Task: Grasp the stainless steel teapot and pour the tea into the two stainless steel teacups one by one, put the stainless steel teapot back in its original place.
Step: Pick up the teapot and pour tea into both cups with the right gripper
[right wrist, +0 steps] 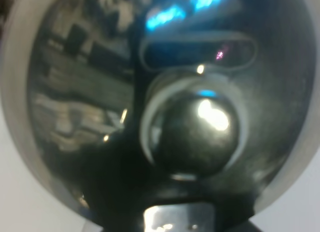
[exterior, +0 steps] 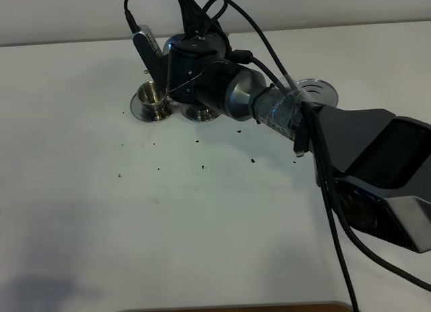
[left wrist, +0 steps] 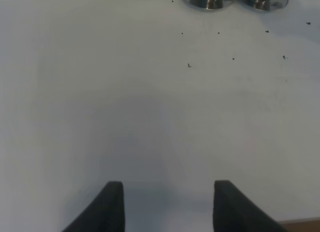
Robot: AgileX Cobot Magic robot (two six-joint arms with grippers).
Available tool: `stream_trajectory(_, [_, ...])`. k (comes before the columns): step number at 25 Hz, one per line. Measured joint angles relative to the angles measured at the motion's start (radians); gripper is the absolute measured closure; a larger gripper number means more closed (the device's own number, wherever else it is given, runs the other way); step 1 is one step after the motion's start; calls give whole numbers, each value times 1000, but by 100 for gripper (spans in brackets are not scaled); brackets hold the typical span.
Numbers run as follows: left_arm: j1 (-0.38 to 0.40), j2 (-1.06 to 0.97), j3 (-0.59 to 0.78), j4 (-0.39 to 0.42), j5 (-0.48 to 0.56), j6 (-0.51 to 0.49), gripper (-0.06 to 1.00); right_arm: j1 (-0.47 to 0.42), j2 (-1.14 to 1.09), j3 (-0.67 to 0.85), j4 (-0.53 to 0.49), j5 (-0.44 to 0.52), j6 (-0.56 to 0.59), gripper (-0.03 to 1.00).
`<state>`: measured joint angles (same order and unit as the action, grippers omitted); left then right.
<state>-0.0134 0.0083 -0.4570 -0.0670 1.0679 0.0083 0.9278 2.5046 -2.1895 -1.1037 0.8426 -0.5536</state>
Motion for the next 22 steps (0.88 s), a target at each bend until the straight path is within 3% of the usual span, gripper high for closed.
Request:
stream_trajectory(10, [0,0,0,0,0,0,48,-7,32,0,-3,-25,-31,78])
stream_trajectory(22, [0,0,0,0,0,0,48,-7,41,0,-87,-40,-49,78])
